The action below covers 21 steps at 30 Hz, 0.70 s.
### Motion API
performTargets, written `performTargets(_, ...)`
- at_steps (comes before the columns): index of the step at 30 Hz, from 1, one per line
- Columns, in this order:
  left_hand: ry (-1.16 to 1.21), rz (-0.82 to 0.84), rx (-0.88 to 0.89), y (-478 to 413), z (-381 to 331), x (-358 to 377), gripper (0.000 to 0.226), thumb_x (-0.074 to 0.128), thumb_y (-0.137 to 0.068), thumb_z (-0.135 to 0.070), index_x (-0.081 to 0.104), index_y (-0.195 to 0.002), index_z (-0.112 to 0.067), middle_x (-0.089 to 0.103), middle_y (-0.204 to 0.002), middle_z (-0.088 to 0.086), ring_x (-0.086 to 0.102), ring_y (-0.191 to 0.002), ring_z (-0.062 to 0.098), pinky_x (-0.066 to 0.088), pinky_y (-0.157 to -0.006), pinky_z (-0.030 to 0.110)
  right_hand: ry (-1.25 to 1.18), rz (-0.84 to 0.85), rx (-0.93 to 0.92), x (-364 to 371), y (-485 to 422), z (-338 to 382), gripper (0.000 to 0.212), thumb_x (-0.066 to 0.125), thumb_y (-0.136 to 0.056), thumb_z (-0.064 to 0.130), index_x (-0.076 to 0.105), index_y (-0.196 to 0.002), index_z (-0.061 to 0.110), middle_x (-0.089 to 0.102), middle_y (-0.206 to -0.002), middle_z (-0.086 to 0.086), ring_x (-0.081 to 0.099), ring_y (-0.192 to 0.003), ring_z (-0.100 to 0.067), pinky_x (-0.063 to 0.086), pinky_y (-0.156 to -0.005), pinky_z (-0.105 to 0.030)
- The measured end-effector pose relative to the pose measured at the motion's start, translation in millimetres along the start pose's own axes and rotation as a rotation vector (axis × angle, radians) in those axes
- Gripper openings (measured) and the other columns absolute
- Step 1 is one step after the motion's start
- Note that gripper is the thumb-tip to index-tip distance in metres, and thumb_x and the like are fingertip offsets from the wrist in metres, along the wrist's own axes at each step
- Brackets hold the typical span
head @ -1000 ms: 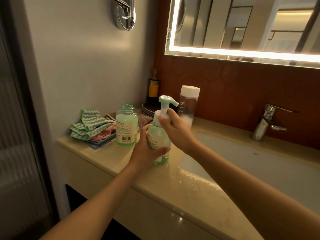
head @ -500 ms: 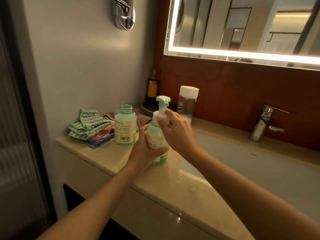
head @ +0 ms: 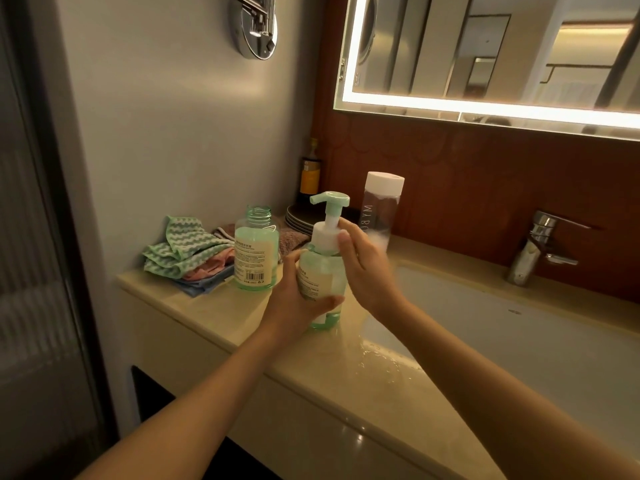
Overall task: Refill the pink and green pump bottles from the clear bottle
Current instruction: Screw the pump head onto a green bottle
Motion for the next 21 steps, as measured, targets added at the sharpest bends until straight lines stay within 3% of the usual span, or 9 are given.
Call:
performTargets(3, 0.003, 0.008, -0.012, 0, 0, 0, 0.084, 0.080, -0.068, -0.021, 0.025, -0.131, -0.032, 0.048, -0.123, -0.009, 0.049, -0.109, 0.009, 0.044, -0.088, 0.023, 0.118, -0.165, -0.024, -19, -3, 8, 0.025, 0.051, -0.092, 0.032, 0.058, -0.109, 0.014, 0.062, -0.106, -0.002, 0.052, -0.091, -0.008, 0.050, -0.083, -0.031)
performTargets(5, 0.011, 0.008, -0.025, 1, 1, 0, 0.086, 0.080, -0.068, -0.021, 0.025, -0.133, -0.031, 0.049, -0.123, -0.009, 0.049, -0.110, 0.010, 0.046, -0.091, 0.027, 0.091, -0.156, 0.041, -20, -10, 8, 0.027, 0.061, -0.085, 0.038, 0.050, -0.097, 0.017, 0.056, -0.098, 0.002, 0.052, -0.087, -0.011, 0.049, -0.077, -0.026)
performTargets(8, 0.013, 0.008, -0.028, 1, 1, 0, 0.085, 0.080, -0.067, -0.021, 0.026, -0.133, -0.031, 0.050, -0.120, -0.011, 0.049, -0.108, 0.008, 0.045, -0.086, 0.022, -0.040, 0.024, 0.164, 0, -16, 4, 0.033, 0.056, -0.089, 0.037, 0.042, -0.110, 0.017, 0.051, -0.111, -0.002, 0.052, -0.100, -0.016, 0.048, -0.085, -0.030)
performTargets(10, 0.017, 0.002, -0.020, 1, 1, 0, 0.084, 0.080, -0.067, -0.021, 0.027, -0.131, -0.032, 0.050, -0.119, -0.010, 0.050, -0.108, 0.009, 0.046, -0.084, 0.020, -0.137, 0.129, 0.177, 16, -12, 5, 0.024, 0.046, -0.095, 0.033, 0.040, -0.112, 0.018, 0.052, -0.113, -0.004, 0.053, -0.104, -0.018, 0.048, -0.090, -0.036)
performTargets(14, 0.018, -0.004, -0.008, 1, 1, 0, 0.085, 0.081, -0.065, -0.023, 0.028, -0.131, -0.031, 0.052, -0.120, -0.008, 0.052, -0.110, 0.011, 0.049, -0.091, 0.032, 0.020, 0.038, 0.059, 4, -8, 11, 0.033, 0.036, -0.098, 0.036, 0.052, -0.113, 0.011, 0.059, -0.105, -0.004, 0.057, -0.097, -0.018, 0.050, -0.088, -0.044)
performTargets(18, 0.019, 0.008, -0.016, 1, 1, 0, 0.085, 0.080, -0.067, -0.023, 0.026, -0.133, -0.032, 0.050, -0.120, -0.010, 0.050, -0.110, 0.011, 0.048, -0.091, 0.029, 0.270, -0.117, -0.053, -16, 0, 15, 0.036, 0.043, -0.095, 0.036, 0.055, -0.116, 0.010, 0.066, -0.112, -0.006, 0.060, -0.098, -0.019, 0.049, -0.090, -0.040)
performTargets(21, 0.017, 0.012, -0.023, 1, 0, 1, 0.086, 0.079, -0.068, -0.023, 0.025, -0.134, -0.031, 0.049, -0.121, -0.010, 0.049, -0.110, 0.010, 0.046, -0.089, 0.026, 0.220, -0.117, 0.018, -18, -8, 12, 0.041, 0.053, -0.088, 0.044, 0.048, -0.112, 0.011, 0.062, -0.109, -0.001, 0.059, -0.091, -0.015, 0.051, -0.078, -0.031)
Point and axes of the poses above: each hand's wrist, its own y-axis away from the middle knuckle, its own x-axis out of the palm, z = x × y, the point moved 9 cm from there along -y, towards the middle knuckle
